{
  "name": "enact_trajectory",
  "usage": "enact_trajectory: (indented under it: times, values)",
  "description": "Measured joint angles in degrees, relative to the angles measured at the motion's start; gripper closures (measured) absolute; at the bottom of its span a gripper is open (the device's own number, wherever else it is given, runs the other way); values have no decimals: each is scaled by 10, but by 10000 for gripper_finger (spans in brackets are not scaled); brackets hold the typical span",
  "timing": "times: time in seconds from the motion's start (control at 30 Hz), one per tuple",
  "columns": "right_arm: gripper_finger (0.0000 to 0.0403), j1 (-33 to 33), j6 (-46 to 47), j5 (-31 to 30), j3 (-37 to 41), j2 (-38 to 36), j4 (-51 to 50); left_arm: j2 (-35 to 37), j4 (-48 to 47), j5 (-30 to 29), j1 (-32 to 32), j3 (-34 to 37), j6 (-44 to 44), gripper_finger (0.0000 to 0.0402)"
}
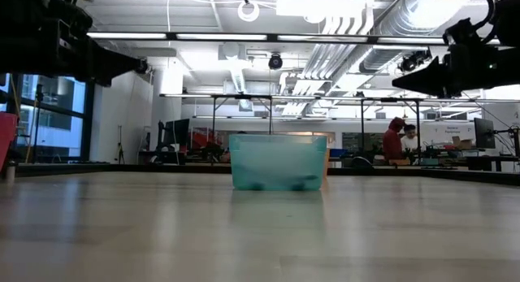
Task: Sort silverware by color (type)
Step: Return to Home Position
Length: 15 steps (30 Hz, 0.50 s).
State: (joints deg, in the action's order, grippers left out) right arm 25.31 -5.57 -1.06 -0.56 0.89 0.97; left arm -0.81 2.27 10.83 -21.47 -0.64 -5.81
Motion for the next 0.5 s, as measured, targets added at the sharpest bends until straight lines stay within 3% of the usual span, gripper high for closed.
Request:
enact_trajectory:
  times: [0.5]
  values:
    - [403,2,71,0,0,21,0,-27,-5,-37,0,0,69,401]
